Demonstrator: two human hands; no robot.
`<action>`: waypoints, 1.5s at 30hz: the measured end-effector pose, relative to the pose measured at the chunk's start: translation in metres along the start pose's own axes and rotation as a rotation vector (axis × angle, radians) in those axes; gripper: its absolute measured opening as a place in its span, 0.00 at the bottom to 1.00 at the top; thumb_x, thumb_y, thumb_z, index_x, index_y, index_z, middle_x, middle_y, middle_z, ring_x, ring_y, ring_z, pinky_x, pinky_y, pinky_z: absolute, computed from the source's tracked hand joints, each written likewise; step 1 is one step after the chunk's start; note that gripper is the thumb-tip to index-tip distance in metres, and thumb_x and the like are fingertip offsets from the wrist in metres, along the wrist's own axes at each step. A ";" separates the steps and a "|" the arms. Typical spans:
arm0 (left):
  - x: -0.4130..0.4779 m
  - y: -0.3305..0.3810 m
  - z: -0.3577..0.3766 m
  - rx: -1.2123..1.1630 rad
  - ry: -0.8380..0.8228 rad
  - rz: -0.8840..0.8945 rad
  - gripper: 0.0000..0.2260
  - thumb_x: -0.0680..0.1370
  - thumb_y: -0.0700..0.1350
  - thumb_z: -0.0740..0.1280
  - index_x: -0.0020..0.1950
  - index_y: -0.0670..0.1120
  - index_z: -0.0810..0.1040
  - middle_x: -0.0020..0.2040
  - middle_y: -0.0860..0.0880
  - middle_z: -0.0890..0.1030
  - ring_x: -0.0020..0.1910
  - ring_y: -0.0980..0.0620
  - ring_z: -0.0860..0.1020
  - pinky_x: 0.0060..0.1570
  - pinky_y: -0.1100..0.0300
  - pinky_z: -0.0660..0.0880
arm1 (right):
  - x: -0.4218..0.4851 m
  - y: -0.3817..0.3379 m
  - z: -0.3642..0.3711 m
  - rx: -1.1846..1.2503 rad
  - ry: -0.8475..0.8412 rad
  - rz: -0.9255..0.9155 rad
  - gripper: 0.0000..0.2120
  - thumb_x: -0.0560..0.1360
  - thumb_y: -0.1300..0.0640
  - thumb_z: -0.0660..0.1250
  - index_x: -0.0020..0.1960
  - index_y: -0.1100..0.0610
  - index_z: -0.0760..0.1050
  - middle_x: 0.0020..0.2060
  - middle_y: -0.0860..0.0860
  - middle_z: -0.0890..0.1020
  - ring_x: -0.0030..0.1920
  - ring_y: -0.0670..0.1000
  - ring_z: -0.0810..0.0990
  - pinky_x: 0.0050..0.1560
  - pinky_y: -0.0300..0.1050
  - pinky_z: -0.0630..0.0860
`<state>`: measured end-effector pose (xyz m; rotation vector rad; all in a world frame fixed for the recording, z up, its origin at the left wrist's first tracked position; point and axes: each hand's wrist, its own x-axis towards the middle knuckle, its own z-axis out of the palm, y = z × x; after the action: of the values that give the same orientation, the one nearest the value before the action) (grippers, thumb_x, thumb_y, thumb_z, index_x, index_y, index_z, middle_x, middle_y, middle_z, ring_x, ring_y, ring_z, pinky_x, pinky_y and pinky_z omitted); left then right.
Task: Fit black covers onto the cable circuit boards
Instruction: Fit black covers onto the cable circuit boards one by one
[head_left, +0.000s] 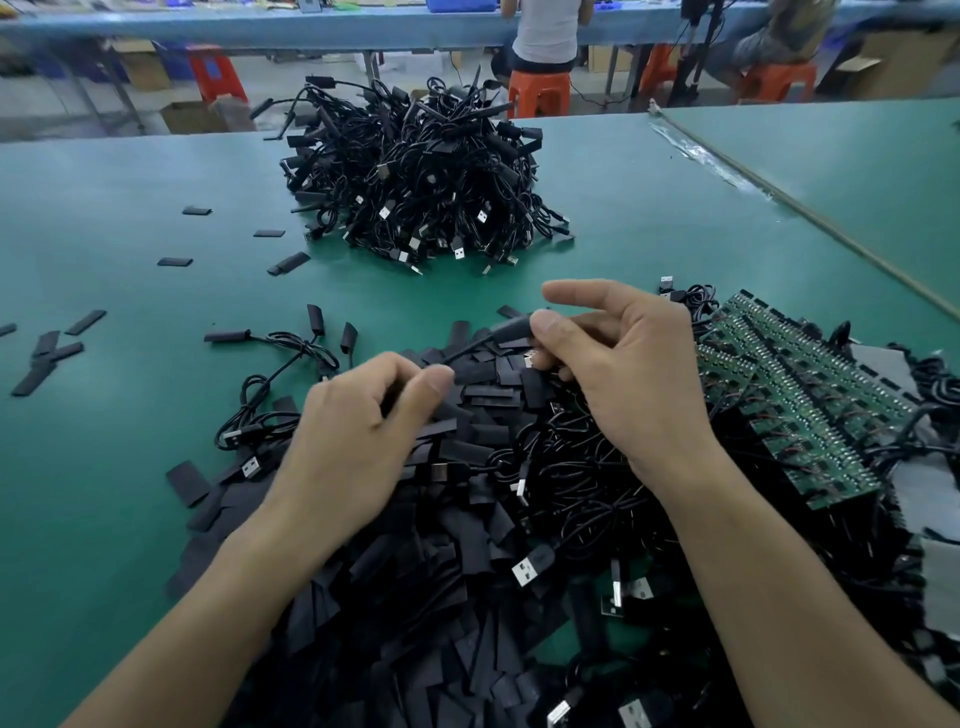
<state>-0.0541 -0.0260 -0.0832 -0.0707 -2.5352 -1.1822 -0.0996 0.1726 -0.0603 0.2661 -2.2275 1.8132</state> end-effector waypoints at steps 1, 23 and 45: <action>0.002 -0.002 -0.002 0.008 0.047 -0.016 0.21 0.78 0.67 0.56 0.42 0.53 0.78 0.31 0.51 0.78 0.28 0.56 0.72 0.29 0.64 0.68 | 0.000 0.000 -0.001 -0.108 0.004 -0.032 0.10 0.75 0.57 0.73 0.56 0.50 0.82 0.33 0.44 0.85 0.36 0.42 0.84 0.43 0.35 0.79; 0.015 -0.042 -0.013 0.316 0.075 -0.151 0.23 0.79 0.35 0.64 0.75 0.43 0.70 0.76 0.44 0.67 0.76 0.45 0.63 0.76 0.51 0.57 | -0.010 -0.023 -0.015 -1.094 -0.598 0.033 0.08 0.76 0.47 0.65 0.53 0.41 0.80 0.59 0.44 0.74 0.63 0.53 0.66 0.66 0.55 0.57; -0.005 0.005 0.006 -0.353 -0.236 -0.021 0.09 0.75 0.55 0.69 0.53 0.55 0.84 0.41 0.49 0.86 0.40 0.52 0.84 0.42 0.59 0.80 | -0.012 -0.023 0.000 -0.733 -0.490 -0.223 0.10 0.72 0.52 0.74 0.53 0.44 0.79 0.48 0.44 0.79 0.51 0.48 0.77 0.55 0.49 0.73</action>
<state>-0.0507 -0.0178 -0.0850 -0.2847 -2.4916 -1.7074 -0.0813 0.1678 -0.0422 0.8209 -2.8585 0.7799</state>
